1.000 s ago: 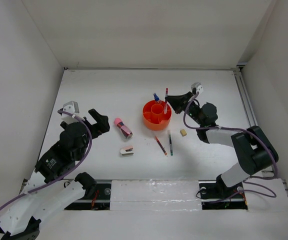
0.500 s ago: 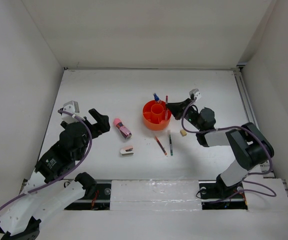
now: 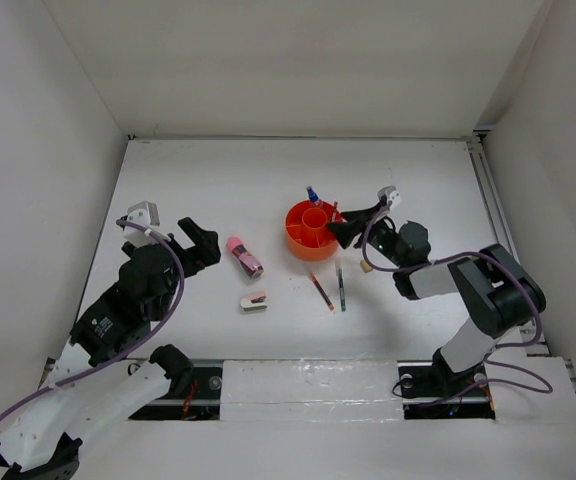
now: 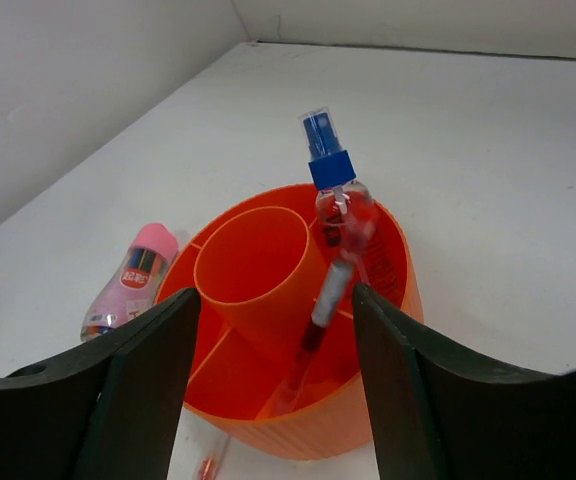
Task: Sort the stationery into containers
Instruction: Place the pen in the storage box, then pick up the pen from the center of the board.
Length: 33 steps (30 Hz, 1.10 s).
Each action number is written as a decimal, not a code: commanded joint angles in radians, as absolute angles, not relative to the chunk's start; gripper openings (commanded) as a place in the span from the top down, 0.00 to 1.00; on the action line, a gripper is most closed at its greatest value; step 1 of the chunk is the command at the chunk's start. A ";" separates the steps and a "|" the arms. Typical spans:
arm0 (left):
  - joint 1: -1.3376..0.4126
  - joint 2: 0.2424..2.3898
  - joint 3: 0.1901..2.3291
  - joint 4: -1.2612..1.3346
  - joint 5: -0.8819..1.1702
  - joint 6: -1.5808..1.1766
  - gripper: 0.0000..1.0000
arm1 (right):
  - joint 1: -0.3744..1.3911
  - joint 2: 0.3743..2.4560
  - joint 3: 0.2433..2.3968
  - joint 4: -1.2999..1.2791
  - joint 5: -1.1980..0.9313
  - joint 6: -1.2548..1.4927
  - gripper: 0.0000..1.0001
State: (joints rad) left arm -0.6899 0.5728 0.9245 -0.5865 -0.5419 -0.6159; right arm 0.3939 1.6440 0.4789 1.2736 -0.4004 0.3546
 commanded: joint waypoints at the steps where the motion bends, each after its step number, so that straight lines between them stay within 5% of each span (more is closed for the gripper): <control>1: -0.690 0.568 0.922 -0.554 -0.538 -0.594 0.01 | 0.394 1.620 0.466 1.477 -0.420 0.370 0.31; 5: -0.690 0.568 0.922 -0.554 -0.538 -0.594 0.01 | 0.394 1.505 0.466 1.384 -0.397 0.370 0.20; 8: -0.690 0.568 0.922 -0.554 -0.538 -0.594 0.01 | 0.428 1.356 0.485 1.142 -0.275 0.333 0.00; 16: -0.690 0.568 0.922 -0.554 -0.557 -0.603 0.01 | 0.641 1.054 0.640 0.179 0.348 0.442 0.00; 23: -0.690 0.588 0.922 -0.554 -0.557 -0.612 0.01 | 0.816 1.104 0.738 -0.253 0.535 0.584 0.17; 28: -0.690 0.597 0.922 -0.563 -0.557 -0.612 0.01 | 0.838 1.127 0.727 -0.294 0.560 0.630 0.46; 33: -0.690 0.588 0.922 -0.563 -0.557 -0.612 0.01 | 0.838 1.184 0.675 -0.216 0.526 0.630 0.46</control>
State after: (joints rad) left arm -0.6899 0.5926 0.9245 -0.5808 -0.5461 -0.6106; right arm 0.8326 1.1622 0.6876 -0.2382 0.5079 0.6048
